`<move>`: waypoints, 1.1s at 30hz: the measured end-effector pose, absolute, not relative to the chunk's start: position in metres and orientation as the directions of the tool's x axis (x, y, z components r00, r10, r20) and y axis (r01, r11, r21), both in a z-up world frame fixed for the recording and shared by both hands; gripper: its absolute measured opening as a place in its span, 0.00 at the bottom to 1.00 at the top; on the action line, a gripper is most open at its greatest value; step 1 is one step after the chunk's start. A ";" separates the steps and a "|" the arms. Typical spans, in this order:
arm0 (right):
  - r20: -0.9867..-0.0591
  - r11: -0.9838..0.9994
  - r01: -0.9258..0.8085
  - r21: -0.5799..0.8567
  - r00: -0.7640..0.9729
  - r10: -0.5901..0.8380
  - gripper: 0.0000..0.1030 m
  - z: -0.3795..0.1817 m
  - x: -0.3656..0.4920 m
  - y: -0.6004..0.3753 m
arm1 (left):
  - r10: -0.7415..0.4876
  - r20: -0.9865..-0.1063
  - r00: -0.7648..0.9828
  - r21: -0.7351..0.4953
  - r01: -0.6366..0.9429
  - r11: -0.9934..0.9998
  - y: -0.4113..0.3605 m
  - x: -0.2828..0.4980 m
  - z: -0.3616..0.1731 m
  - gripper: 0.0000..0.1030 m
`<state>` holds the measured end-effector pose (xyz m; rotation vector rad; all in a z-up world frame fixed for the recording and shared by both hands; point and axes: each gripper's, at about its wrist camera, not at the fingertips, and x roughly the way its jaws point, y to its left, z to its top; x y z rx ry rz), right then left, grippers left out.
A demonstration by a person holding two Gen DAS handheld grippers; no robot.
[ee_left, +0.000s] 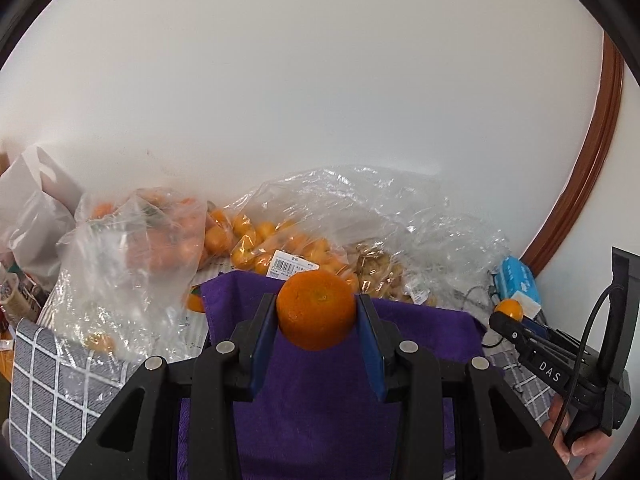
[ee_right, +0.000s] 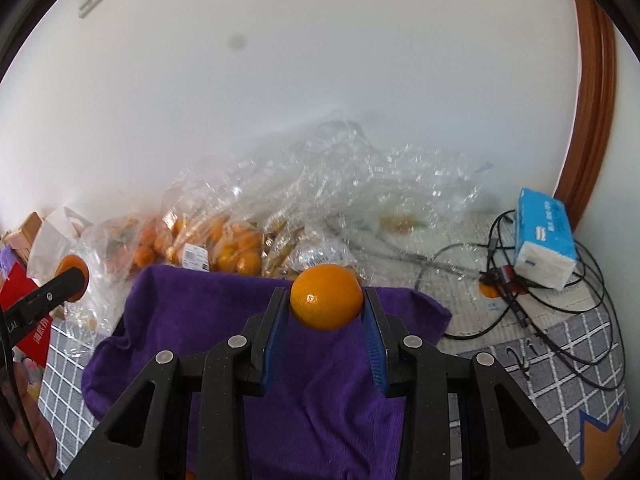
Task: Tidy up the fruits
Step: 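Lower both oranges onto the purple towel and open both tools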
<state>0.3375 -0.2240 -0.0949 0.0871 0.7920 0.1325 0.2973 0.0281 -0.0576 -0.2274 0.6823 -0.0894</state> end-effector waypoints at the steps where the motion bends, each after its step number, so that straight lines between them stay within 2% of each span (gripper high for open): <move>1: -0.715 0.989 -0.088 0.117 0.684 0.146 0.36 -0.101 0.340 -0.222 | -0.150 -0.621 0.769 -0.227 0.007 0.974 0.028 0.301 -0.063 0.36; 14: -0.805 0.994 -0.080 0.068 0.584 0.102 0.36 -0.163 0.369 -0.220 | -0.116 -0.712 0.692 -0.225 -0.069 0.972 0.061 0.334 -0.114 0.36; 23: -0.831 0.993 -0.081 0.086 0.544 0.116 0.36 -0.179 0.376 -0.226 | -0.113 -0.742 0.661 -0.197 -0.054 0.979 0.049 0.342 -0.132 0.36; 33: -0.860 0.993 -0.109 0.039 0.503 0.089 0.36 -0.192 0.378 -0.214 | -0.101 -0.792 0.603 -0.157 -0.041 0.987 0.034 0.348 -0.152 0.36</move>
